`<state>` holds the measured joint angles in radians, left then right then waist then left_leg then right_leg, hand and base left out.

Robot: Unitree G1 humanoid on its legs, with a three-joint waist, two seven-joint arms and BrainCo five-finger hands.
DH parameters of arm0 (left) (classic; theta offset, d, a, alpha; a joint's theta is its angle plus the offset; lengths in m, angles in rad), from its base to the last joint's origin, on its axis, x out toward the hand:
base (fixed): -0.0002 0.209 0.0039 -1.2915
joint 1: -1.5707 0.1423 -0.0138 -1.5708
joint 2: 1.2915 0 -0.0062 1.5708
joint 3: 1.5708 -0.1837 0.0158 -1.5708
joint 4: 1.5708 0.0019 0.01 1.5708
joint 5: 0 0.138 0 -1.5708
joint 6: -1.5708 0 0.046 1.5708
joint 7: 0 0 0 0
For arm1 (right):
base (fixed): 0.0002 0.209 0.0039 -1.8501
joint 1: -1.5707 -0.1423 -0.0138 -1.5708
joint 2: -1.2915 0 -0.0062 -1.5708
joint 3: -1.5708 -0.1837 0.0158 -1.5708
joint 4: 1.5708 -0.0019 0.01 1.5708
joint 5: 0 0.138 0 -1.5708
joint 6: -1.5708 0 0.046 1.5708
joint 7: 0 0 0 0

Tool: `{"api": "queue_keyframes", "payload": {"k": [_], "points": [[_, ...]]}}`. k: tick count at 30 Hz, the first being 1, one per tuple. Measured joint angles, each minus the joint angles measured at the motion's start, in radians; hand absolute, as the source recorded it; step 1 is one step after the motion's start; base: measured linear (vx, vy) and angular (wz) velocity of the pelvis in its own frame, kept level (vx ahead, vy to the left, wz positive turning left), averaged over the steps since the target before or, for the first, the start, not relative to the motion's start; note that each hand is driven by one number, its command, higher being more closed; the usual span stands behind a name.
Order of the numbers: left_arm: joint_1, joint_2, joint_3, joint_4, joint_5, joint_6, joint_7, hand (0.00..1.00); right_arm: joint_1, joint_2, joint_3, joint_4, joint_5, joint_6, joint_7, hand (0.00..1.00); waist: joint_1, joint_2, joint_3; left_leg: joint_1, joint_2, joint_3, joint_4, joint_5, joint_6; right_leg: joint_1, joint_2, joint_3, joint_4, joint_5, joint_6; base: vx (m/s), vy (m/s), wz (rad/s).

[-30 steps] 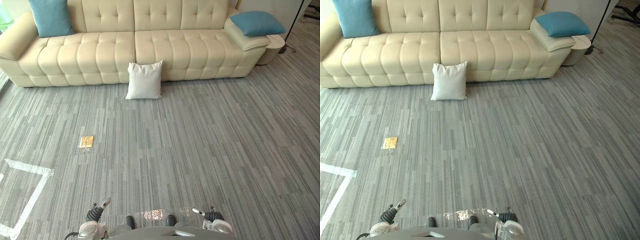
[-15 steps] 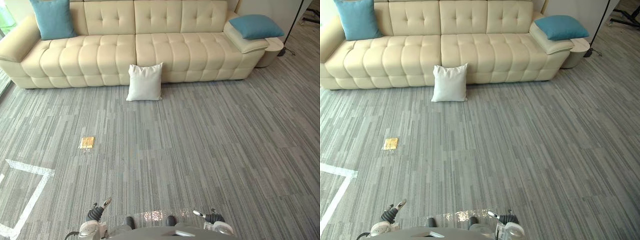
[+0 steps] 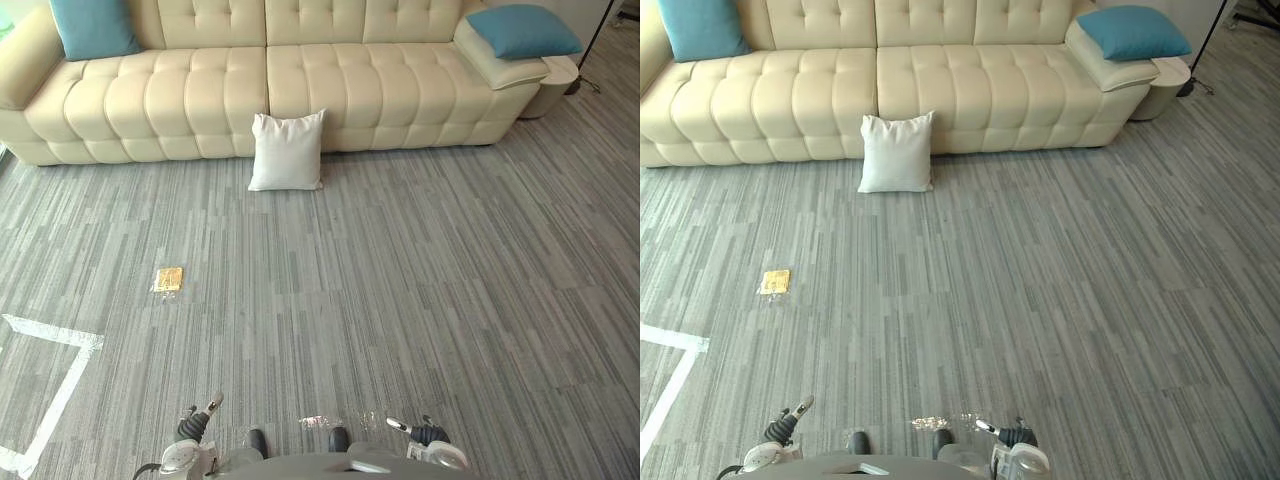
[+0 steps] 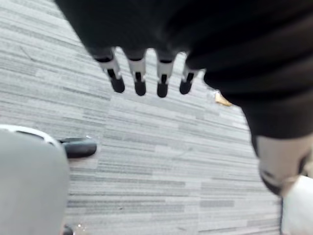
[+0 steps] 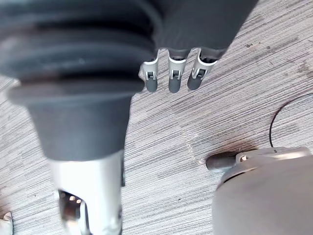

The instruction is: Pick up cushions and gather them together orderly.

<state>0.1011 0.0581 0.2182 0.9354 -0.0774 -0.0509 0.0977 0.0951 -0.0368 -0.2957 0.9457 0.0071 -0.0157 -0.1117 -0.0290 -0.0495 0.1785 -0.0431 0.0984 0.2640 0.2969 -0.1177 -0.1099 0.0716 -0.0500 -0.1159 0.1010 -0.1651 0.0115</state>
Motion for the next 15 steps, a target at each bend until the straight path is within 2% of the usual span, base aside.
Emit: {"api": "queue_keyframes", "payload": {"k": [1, 2, 4, 6, 7, 9, 10, 11, 12, 13, 15], "points": [[-0.001, -0.007, 0.025, -0.027, -0.005, -0.001, 0.0, 0.0, 0.008, 0.01, 0.001, -0.026, 0.004, 0.001, 0.0, 0.0, 0.01, -0.007, 0.014, -0.078, 0.03, 0.032, 0.176, -0.013, -0.004, 0.019, -0.004, 0.004, 0.007, -0.014, -0.013, 0.15, -0.109, 0.06], [0.0, -0.019, 0.042, -0.035, -0.011, -0.004, 0.0, 0.0, 0.01, 0.007, 0.001, -0.044, 0.005, 0.0, 0.0, 0.0, 0.016, 0.002, 0.024, -0.136, 0.058, 0.043, 0.28, -0.066, -0.012, 0.038, 0.003, 0.007, 0.01, -0.026, -0.023, 0.17, -0.081, -0.02], [0.0, -0.035, 0.053, -0.035, -0.038, -0.004, 0.001, 0.0, 0.007, -0.011, 0.001, -0.043, 0.005, 0.002, 0.0, 0.0, 0.025, 0.029, 0.024, -0.179, 0.058, 0.045, 0.273, -0.108, 0.01, 0.066, -0.003, 0.026, 0.006, -0.039, -0.023, 0.21, 0.026, -0.37], [0.0, -0.037, 0.053, -0.04, -0.042, -0.008, 0.0, 0.0, -0.007, -0.013, 0.005, -0.043, 0.004, 0.003, -0.001, 0.0, 0.031, 0.033, 0.025, -0.219, 0.035, 0.045, 0.199, -0.102, 0.015, 0.086, -0.027, 0.052, -0.006, -0.046, -0.011, 0.25, 0.109, -0.51], [0.0, -0.037, 0.053, -0.042, -0.045, -0.012, 0.0, 0.0, -0.015, -0.012, 0.013, -0.042, 0.003, 0.003, 0.0, 0.0, 0.033, 0.029, 0.027, -0.241, 0.006, 0.039, 0.101, -0.06, 0.017, 0.103, -0.052, 0.066, -0.022, -0.055, 0.001, 0.3, 0.172, -0.44], [0.0, -0.038, 0.043, -0.042, -0.048, -0.014, 0.0, 0.0, -0.029, -0.015, 0.018, -0.032, 0.003, 0.002, -0.001, 0.0, 0.042, 0.047, 0.026, -0.267, -0.017, 0.033, -0.117, 0.059, 0.02, 0.135, -0.069, 0.095, -0.061, -0.064, 0.013, 0.4, 0.258, -0.56], [0.0, -0.036, 0.044, -0.04, -0.053, -0.014, 0.002, 0.0, -0.029, -0.017, 0.021, -0.024, 0.003, 0.003, -0.001, 0.0, 0.059, 0.048, 0.026, -0.263, -0.015, 0.03, -0.122, 0.145, 0.044, 0.143, -0.07, 0.111, -0.073, -0.072, 0.025, 0.33, 0.213, -0.52], [-0.001, -0.032, 0.042, -0.04, -0.055, -0.014, 0.003, 0.0, -0.03, -0.011, 0.022, -0.023, 0.003, 0.003, -0.001, 0.0, 0.065, 0.05, 0.023, -0.264, -0.021, 0.033, -0.115, 0.176, 0.077, 0.143, -0.077, 0.122, -0.076, -0.072, 0.024, 0.33, 0.183, -0.44], [-0.008, -0.024, 0.038, -0.04, -0.057, -0.015, 0.003, 0.0, -0.045, 0.002, 0.055, -0.023, 0.003, 0.003, 0.001, 0.0, 0.064, 0.032, 0.027, -0.28, -0.033, 0.036, -0.085, 0.149, 0.103, 0.138, -0.089, 0.129, -0.072, -0.05, 0.004, 0.41, 0.21, -0.14], [-0.012, -0.013, 0.048, -0.038, -0.06, -0.015, 0.003, 0.0, -0.054, 0.016, 0.062, -0.023, 0.003, 0.003, 0.001, 0.0, 0.062, 0.016, 0.028, -0.291, -0.044, 0.036, -0.058, 0.139, 0.139, 0.131, -0.102, 0.132, -0.067, -0.012, 0.021, 0.51, 0.246, 0.07], [-0.011, 0.004, 0.057, -0.026, -0.065, -0.015, 0.003, 0.0, -0.056, 0.031, 0.061, -0.022, 0.002, 0.003, 0.002, 0.0, 0.062, -0.016, 0.021, -0.286, -0.067, 0.053, -0.025, 0.109, 0.178, 0.137, -0.129, 0.14, -0.048, 0.018, 0.046, 0.41, 0.186, 0.16]]}}
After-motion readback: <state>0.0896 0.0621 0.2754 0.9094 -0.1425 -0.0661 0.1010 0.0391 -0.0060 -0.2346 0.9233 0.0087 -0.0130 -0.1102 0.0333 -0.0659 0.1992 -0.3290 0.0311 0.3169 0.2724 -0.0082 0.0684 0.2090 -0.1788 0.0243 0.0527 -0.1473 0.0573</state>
